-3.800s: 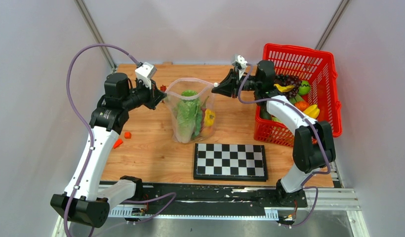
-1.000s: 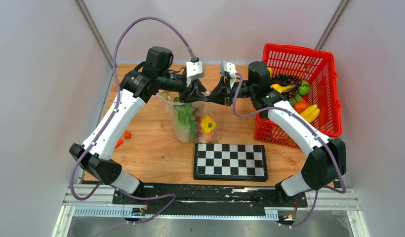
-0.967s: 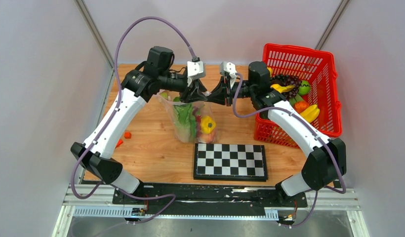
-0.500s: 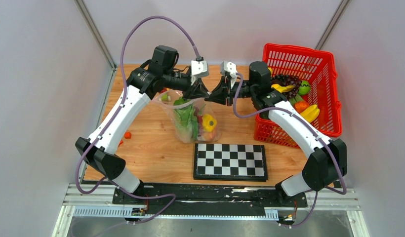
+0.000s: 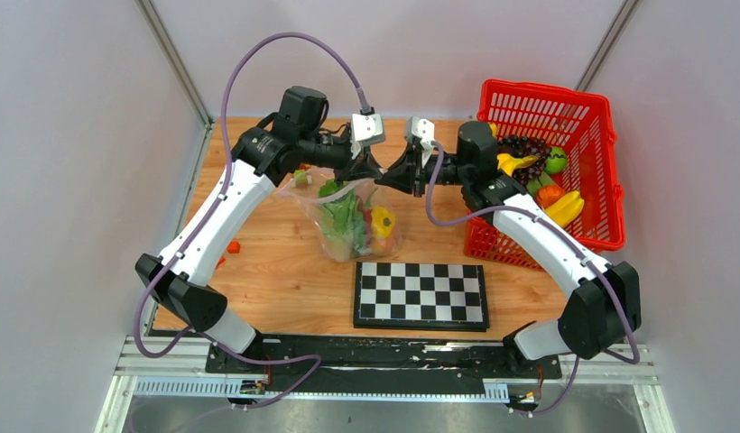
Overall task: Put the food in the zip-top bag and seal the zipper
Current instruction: Zip the zipper food storage bag at the center of the board.
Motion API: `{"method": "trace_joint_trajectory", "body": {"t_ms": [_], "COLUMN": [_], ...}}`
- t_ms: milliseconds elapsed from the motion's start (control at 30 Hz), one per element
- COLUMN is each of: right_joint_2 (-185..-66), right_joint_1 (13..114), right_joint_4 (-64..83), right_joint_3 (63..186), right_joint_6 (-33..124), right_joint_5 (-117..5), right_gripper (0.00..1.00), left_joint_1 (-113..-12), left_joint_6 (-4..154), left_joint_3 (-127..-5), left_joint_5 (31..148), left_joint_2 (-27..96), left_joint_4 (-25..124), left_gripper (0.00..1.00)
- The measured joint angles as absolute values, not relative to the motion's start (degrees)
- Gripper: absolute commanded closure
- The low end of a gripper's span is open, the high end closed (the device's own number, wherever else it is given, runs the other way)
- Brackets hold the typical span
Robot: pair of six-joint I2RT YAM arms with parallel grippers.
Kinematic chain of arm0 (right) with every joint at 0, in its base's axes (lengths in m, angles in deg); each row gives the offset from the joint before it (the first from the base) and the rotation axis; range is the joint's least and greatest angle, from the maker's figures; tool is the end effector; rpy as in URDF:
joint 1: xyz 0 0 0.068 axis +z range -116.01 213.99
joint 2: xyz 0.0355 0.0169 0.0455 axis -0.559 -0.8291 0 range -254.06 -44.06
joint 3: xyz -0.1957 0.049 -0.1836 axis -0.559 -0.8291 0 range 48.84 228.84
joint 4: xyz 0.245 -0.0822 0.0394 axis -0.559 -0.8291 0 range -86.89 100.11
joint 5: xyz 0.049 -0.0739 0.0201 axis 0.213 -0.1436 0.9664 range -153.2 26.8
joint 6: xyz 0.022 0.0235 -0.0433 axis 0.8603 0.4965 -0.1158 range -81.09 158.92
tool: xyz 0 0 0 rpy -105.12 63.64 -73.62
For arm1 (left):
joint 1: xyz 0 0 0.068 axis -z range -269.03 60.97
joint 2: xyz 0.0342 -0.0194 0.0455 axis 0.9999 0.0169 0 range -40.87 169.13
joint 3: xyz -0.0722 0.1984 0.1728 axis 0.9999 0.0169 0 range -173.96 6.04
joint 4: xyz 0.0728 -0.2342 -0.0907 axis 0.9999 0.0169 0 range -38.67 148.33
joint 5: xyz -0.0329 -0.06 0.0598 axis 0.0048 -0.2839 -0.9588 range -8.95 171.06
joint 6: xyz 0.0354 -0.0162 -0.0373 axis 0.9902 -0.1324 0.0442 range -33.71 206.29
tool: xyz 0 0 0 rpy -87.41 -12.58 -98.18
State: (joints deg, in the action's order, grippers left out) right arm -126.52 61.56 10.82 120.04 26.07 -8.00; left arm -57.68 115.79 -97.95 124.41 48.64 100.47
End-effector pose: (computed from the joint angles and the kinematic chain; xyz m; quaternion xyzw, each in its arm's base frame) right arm 0.2790 0.1787 0.3689 -0.5133 0.5373 0.4260 0.5161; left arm 0.2624 -0.1885 0.4400 0.5647 0.6228 -0.3341 0.4262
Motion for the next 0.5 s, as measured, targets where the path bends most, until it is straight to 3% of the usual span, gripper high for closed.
{"method": "trace_joint_trajectory", "body": {"t_ms": [500], "right_joint_2": [-123.22], "right_joint_1": [62.09], "right_joint_4": [19.56], "right_joint_3": [114.21], "right_joint_6": [29.88], "right_joint_5": [-12.68], "right_gripper": [1.0], "left_joint_1": [-57.17], "left_joint_6": [115.09], "left_joint_3": [-94.36], "left_joint_5": [118.46], "left_joint_2": [44.47], "left_joint_4": [99.58], "left_gripper": [1.0]}}
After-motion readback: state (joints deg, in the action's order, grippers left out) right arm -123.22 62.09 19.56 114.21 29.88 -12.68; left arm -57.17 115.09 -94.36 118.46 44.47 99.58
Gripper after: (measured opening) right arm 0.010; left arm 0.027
